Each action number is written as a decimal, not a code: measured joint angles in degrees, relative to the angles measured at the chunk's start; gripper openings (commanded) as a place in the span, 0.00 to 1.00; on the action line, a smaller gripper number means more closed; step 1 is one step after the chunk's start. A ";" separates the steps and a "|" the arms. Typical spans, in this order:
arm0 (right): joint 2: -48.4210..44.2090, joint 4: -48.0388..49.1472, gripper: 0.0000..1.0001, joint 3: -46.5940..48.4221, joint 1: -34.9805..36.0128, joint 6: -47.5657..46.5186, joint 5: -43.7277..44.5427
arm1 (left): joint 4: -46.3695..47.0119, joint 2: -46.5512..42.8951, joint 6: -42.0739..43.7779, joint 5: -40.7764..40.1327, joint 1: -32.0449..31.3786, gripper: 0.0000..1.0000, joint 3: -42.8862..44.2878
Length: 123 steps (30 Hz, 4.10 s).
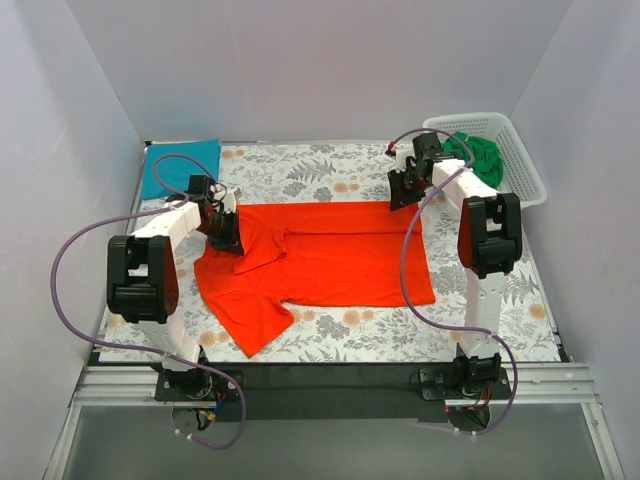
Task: Fold and stack the t-shirts
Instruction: Fold the tshirt
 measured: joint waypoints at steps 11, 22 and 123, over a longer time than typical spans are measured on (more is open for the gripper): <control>0.00 -0.07 0.30 -0.17 0.00 0.00 0.00 | -1.38 -0.48 -0.22 -0.20 0.00 0.31 -0.17; 0.00 -0.31 0.30 -0.92 0.00 0.00 -0.09 | -0.68 -4.92 -0.55 -0.57 -2.62 0.36 2.67; -31.04 -5.99 0.62 -13.97 2.32 -20.57 -3.37 | -5.81 -13.66 21.99 19.58 9.81 0.82 7.41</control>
